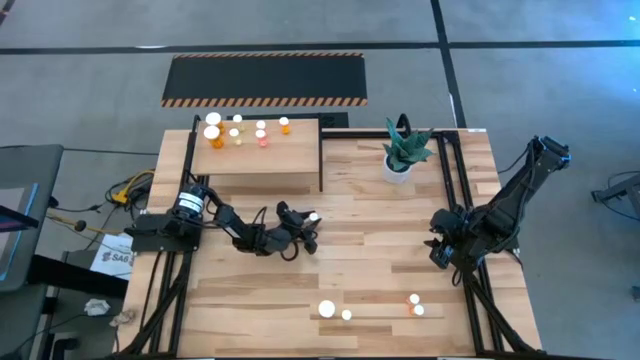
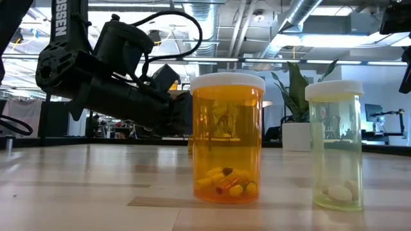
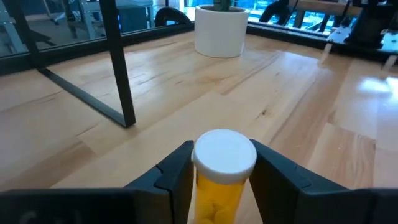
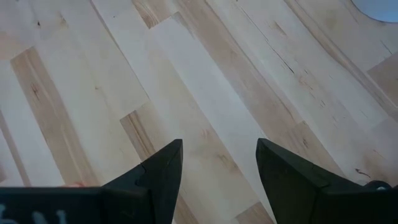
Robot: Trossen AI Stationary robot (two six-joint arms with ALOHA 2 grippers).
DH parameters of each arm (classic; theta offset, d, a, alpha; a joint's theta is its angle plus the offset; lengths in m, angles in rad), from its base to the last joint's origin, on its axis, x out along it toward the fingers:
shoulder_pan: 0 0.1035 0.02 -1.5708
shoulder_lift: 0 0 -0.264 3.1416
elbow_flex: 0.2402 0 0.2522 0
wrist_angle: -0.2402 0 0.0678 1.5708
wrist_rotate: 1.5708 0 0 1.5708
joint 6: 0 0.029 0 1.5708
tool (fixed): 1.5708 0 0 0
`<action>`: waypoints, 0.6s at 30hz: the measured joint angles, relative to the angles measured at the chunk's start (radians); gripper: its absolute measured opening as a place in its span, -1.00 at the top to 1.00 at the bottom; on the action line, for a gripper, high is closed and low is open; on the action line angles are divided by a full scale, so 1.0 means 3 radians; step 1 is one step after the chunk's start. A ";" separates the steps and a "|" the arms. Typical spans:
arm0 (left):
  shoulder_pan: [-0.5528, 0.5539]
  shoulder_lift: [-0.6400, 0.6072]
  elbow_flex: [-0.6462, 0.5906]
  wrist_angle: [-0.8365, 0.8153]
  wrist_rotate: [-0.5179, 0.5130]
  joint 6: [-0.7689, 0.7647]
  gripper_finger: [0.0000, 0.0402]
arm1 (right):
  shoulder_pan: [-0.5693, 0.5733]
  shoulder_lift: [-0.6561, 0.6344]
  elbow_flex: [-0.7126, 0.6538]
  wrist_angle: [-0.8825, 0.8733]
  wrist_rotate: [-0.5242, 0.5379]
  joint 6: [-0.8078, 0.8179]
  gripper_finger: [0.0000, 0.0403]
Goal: Pick and place medicine bottles onto shelf by color
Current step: Put the small orange pill bottle on the shelf aligned with the other small orange pill bottle
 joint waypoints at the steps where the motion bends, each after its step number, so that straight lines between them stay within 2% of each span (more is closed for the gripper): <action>1: 0.0000 0.0000 0.0000 0.0039 0.0005 0.0008 0.35 | 0.0000 0.0000 0.0000 0.0000 0.0000 0.0000 -0.12; 6: 0.0003 -0.0004 0.0000 0.0300 -0.0001 0.0094 0.36 | 0.0000 0.0001 0.0000 0.0000 0.0000 0.0000 -0.12; 18: 0.0003 -0.0004 0.0000 0.0130 0.0084 0.0033 0.36 | -0.0001 0.0000 0.0000 0.0000 0.0000 0.0000 -0.12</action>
